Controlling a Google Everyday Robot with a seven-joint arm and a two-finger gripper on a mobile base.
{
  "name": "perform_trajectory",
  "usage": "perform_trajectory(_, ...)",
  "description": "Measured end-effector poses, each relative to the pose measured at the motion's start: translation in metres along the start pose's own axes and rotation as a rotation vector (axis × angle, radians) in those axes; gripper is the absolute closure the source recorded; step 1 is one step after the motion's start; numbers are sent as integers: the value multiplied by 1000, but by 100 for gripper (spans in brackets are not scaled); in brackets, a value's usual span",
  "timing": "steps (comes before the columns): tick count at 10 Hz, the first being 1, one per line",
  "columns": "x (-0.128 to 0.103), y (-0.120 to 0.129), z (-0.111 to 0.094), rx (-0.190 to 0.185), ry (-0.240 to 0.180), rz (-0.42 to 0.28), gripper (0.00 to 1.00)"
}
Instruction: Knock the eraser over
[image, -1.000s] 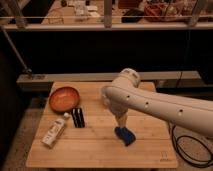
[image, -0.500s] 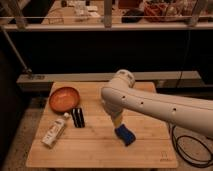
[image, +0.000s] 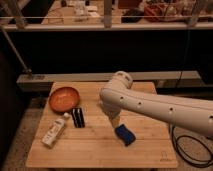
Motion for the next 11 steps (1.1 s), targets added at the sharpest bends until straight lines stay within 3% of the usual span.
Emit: perform_trajectory(11,-12,-11,18,21,-37,-49,20)
